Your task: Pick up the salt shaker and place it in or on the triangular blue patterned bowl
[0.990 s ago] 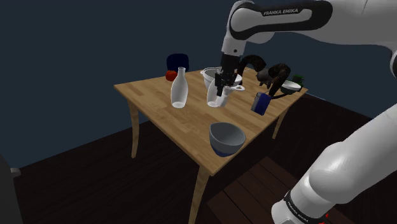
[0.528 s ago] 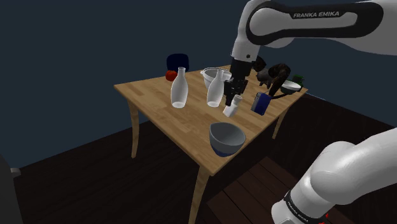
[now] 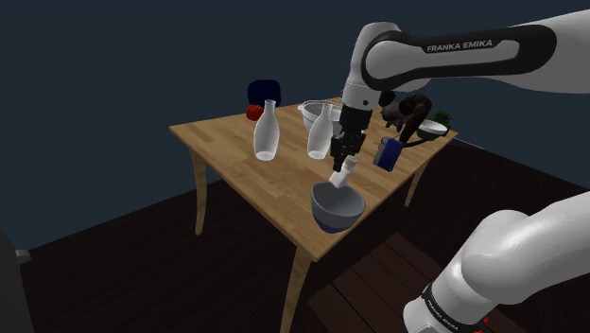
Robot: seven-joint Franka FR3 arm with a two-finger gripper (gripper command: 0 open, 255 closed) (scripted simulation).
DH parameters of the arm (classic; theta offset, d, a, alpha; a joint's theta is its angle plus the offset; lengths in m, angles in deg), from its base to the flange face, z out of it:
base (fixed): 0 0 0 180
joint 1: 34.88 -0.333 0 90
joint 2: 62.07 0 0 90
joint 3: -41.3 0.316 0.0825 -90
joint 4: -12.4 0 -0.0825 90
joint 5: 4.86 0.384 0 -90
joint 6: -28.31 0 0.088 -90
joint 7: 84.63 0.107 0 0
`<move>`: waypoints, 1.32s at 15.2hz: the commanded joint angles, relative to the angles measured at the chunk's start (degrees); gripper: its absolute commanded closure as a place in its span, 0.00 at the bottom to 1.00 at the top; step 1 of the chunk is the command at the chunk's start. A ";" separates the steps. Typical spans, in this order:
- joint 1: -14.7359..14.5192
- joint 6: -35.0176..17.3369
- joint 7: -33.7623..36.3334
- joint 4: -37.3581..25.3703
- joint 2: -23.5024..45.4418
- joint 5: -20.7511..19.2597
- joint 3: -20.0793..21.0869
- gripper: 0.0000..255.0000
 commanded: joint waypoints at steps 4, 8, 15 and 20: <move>-0.09 -3.84 -0.34 3.27 0.55 0.24 0.23 1.00; -0.13 -6.20 -0.57 5.11 1.08 0.39 0.36 1.00; -0.13 -6.20 -0.57 5.10 1.09 0.39 0.36 0.00; -0.13 -6.20 -0.57 5.10 1.09 0.39 0.36 0.00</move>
